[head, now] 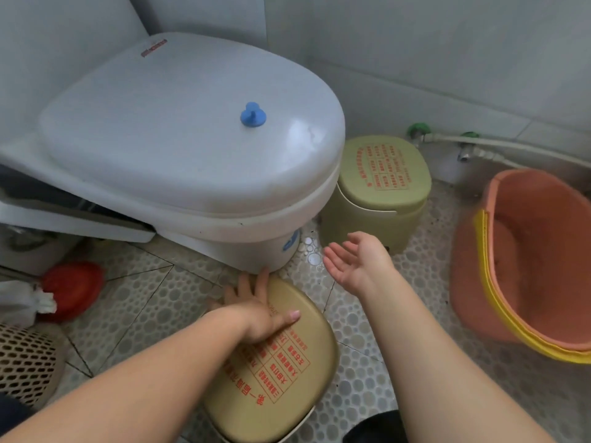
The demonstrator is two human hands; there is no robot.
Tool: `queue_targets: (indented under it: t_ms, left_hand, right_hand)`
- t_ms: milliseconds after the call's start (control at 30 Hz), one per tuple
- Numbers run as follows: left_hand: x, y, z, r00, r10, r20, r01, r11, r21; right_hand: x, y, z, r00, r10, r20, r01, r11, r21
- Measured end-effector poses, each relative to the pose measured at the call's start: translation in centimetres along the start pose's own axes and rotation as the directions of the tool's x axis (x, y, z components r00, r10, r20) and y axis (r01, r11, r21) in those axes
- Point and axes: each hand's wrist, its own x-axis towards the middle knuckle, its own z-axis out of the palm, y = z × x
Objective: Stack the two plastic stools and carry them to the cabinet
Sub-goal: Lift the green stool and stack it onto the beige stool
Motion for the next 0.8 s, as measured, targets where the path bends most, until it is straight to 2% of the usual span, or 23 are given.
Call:
queue_targets:
  t_ms: [367, 533, 800]
  left_hand:
    - [-0.1, 0.2, -0.3, 0.999, -0.009, 0.037, 0.008, 1.000, 0.027]
    - [-0.1, 0.2, -0.4, 0.999, -0.012, 0.039, 0.010, 0.999, 0.043]
    - [-0.3, 0.5, -0.7, 0.998, -0.023, 0.060, 0.021, 0.999, 0.045]
  right_hand:
    - [3.1, -3.0, 0.3, 0.997, -0.058, 0.050, 0.035, 0.926, 0.376]
    - [4.3, -3.5, 0.1, 0.992, 0.002, 0.126, -0.061, 0.881, 0.469]
    - [6.5, -3.5, -0.6, 0.996, -0.018, 0.088, -0.032, 0.848, 0.529]
